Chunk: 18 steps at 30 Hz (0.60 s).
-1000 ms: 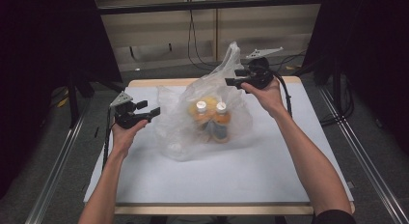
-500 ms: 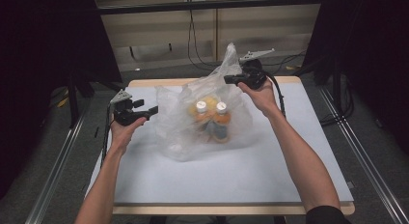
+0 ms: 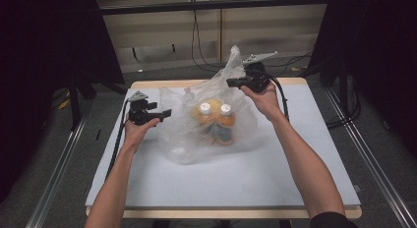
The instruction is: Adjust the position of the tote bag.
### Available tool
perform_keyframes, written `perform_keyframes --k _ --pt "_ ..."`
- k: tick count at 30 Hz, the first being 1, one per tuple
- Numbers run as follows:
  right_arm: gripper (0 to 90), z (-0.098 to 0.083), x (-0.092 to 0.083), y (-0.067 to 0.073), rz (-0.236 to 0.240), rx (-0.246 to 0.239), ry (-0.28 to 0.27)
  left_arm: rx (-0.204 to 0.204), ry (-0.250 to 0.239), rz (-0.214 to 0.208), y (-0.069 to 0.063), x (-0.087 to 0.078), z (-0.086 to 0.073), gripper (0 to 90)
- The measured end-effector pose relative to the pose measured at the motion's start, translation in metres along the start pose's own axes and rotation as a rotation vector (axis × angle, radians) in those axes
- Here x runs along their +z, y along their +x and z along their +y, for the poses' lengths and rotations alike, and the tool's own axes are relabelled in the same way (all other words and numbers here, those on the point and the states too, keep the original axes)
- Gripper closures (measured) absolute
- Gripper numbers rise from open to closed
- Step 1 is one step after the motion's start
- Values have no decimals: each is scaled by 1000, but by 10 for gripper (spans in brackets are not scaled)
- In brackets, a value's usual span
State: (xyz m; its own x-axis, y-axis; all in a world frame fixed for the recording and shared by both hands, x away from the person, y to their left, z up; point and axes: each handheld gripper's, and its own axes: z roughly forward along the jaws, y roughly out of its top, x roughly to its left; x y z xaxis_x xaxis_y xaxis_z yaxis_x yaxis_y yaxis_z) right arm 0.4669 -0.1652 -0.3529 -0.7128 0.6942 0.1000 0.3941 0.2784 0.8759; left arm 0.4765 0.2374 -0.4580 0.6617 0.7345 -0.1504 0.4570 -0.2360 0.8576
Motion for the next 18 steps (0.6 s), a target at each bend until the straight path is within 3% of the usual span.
perform_keyframes --k 2,5,10,12,15,18 --pt "900 0 0 1 0 -5 0 -23 12 -24 2 2 -2 206" --pt "900 0 0 2 5 -8 -1 -23 32 -50 3 6 -4 315" --pt "900 -3 1 2 8 -10 8 -28 50 -113 2 6 -6 707" --pt "900 -3 1 2 8 -9 6 -16 69 -118 1 6 -5 815" --pt "900 -3 0 3 5 -10 4 -42 72 -139 0 3 -4 898" --pt "900 -2 -1 5 7 -16 4 -38 56 -148 -3 -3 -1 900"
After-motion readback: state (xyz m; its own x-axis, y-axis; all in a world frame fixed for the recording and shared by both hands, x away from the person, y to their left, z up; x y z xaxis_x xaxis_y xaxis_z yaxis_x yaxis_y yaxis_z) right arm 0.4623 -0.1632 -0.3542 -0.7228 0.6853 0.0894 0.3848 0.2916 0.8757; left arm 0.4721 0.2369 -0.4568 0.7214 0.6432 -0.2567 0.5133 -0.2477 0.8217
